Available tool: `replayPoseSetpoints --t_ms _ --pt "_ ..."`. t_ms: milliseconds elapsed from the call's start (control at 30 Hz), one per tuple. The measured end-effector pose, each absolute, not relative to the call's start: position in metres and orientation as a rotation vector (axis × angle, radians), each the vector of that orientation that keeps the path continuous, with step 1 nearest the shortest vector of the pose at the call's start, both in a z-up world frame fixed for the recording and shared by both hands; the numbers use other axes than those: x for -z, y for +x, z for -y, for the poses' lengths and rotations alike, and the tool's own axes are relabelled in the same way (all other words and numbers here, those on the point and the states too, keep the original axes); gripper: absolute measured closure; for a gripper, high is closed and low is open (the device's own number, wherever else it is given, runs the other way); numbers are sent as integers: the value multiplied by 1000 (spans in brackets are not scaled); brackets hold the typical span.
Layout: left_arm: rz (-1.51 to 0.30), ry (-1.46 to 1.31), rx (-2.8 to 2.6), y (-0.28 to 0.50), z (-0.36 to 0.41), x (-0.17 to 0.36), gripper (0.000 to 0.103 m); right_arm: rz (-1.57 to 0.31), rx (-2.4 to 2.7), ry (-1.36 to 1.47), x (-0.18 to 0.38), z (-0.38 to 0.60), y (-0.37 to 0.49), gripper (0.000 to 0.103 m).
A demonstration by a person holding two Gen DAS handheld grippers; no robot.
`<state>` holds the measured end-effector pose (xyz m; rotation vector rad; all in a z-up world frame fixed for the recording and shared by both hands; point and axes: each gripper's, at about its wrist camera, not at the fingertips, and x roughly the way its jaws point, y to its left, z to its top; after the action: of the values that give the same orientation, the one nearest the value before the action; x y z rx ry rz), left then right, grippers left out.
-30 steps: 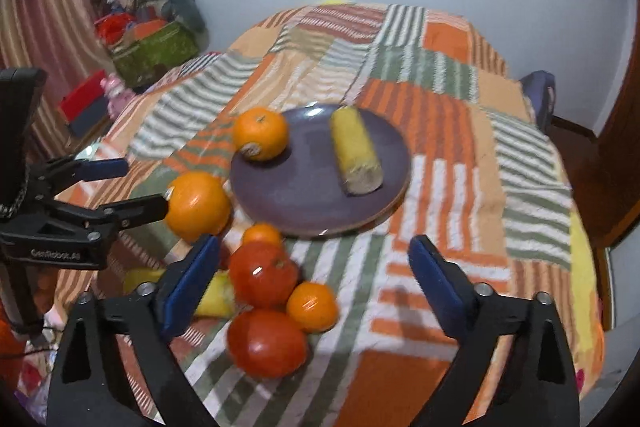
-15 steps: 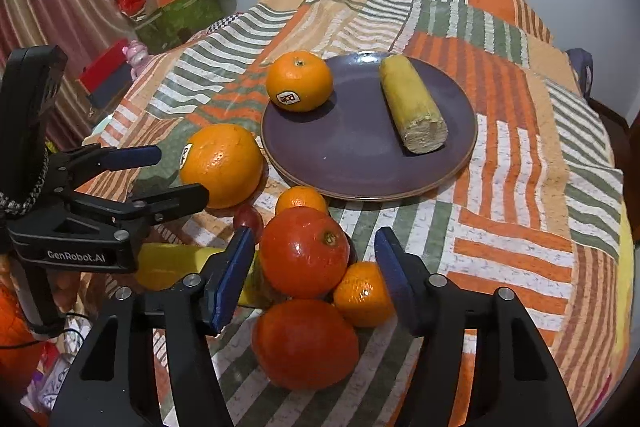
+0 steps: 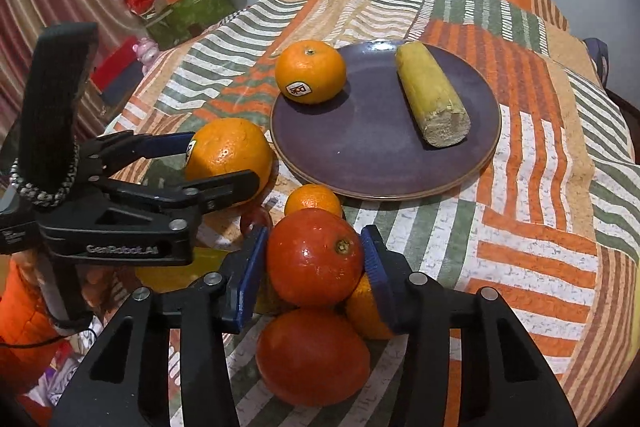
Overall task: Organize fruits
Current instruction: 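Grasp a red tomato with the right tool while the left tool grasps the Dole orange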
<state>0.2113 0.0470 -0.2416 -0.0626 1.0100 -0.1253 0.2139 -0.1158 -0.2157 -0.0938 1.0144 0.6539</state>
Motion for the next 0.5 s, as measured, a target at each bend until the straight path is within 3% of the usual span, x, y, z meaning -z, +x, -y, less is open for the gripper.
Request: replayPoseSetpoints --t_ms 133,500 --pt "-1023 -82 155 214 -46 243 33 -1011 -650 -93 213 117 214 60" --pt "-1014 -90 150 208 -45 229 34 -953 -610 -51 194 137 217 60"
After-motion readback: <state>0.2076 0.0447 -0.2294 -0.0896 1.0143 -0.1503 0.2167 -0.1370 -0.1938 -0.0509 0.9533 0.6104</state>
